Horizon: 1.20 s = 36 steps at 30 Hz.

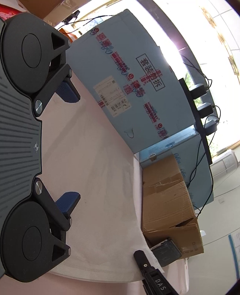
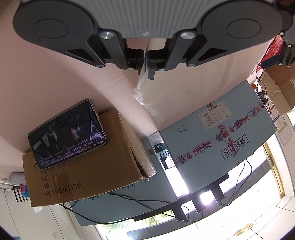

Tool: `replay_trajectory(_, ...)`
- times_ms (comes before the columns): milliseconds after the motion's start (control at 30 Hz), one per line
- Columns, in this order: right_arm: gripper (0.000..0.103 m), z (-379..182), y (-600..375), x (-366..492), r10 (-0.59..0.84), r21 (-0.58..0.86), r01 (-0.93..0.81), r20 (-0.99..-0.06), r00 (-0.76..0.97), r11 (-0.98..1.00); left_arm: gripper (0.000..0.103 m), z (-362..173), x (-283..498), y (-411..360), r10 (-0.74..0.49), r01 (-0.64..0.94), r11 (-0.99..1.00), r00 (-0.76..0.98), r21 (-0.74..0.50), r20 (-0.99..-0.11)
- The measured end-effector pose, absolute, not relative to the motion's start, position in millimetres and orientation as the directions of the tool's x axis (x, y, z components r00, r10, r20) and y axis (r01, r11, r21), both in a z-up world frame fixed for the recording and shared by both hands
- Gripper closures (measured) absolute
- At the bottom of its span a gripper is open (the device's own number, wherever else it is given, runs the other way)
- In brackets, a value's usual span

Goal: Fold shopping bag

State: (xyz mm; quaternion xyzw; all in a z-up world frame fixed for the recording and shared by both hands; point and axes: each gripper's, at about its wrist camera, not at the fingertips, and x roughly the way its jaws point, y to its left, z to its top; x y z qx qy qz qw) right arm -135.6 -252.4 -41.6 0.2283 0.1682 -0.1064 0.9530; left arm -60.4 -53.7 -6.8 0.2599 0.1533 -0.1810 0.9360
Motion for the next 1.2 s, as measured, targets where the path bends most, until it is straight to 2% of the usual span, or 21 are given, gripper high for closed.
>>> replay_trajectory(233,0.100,-31,-231,-124,-0.034,0.388,0.158,-0.308,0.951,0.908,0.000,-2,-71,0,-0.066,0.242,0.858,0.927,0.454,-0.369)
replay_trajectory(400,0.100,-22,-208,-116,0.081,0.399,0.029,-0.257,0.963,0.917,0.000,-4,-73,37,0.071,0.118,0.885,0.922,0.450,-0.381)
replay_trajectory(533,0.100,-9,-188,-114,0.171,0.382,-0.083,-0.201,0.965,0.920,0.000,-3,-69,65,0.124,0.041,0.927,0.903,0.372,-0.411)
replay_trajectory(767,0.100,12,-156,-110,0.290,0.328,-0.234,-0.131,0.948,0.915,0.000,0,-59,111,0.055,-0.008,0.995,0.875,0.100,-0.481)
replay_trajectory(900,0.100,18,-134,-102,0.362,0.309,-0.312,-0.120,0.924,0.898,0.000,-7,-51,117,0.064,-0.038,0.997,0.843,0.060,-0.535)
replay_trajectory(1000,0.100,18,-116,-93,0.416,0.315,-0.362,-0.123,0.901,0.877,0.000,-14,-43,115,0.089,-0.056,0.996,0.806,0.074,-0.585)
replay_trajectory(1100,0.100,17,-100,-86,0.462,0.318,-0.406,-0.124,0.878,0.857,0.000,-16,-42,117,0.073,-0.048,0.997,0.801,0.057,-0.594)
replay_trajectory(1200,0.100,16,-83,-81,0.513,0.329,-0.452,-0.125,0.849,0.829,0.000,-14,-46,130,0.031,-0.059,0.998,0.808,-0.028,-0.588)
